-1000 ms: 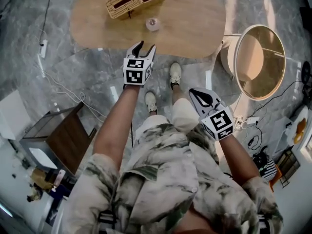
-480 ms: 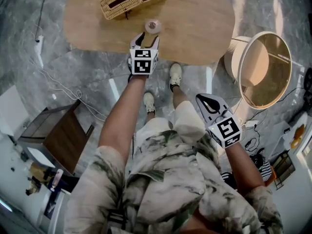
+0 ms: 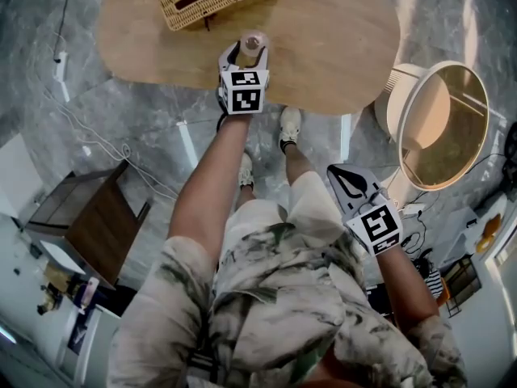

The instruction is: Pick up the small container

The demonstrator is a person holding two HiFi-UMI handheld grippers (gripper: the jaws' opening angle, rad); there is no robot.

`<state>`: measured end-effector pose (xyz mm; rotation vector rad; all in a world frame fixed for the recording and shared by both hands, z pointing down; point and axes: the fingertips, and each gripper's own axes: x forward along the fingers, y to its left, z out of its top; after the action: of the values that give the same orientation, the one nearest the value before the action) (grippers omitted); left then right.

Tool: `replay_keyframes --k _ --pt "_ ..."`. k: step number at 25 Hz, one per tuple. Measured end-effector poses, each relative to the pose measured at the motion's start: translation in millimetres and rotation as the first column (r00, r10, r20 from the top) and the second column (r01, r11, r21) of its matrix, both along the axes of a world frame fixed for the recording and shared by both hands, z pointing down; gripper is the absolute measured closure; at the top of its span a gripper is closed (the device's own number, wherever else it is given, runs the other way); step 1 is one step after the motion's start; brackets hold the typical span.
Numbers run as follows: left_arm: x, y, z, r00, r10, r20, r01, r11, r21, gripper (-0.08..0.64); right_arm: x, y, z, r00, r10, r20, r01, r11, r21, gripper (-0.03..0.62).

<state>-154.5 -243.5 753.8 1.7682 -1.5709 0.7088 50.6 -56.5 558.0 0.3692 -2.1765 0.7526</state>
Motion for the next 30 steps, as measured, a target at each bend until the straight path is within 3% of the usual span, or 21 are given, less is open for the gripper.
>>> replay_keyframes --k 17,22,30 --pt "1 -20 18 0.997 -0.050 0.062 0.050 0.999 0.006 0.337 19 7 27 0.999 -0.030 -0.025 0.028 0.996 -0.080 0.572" --pt "3 -20 13 0.995 -0.041 0.091 0.038 0.998 0.042 0.388 16 6 28 1.000 -0.015 -0.020 0.014 0.996 -0.086 0.572" --pt "1 -23 12 0.997 0.018 0.079 -0.019 1.000 0.014 0.407 13 5 28 1.000 -0.005 -0.017 0.004 0.997 -0.078 0.572"
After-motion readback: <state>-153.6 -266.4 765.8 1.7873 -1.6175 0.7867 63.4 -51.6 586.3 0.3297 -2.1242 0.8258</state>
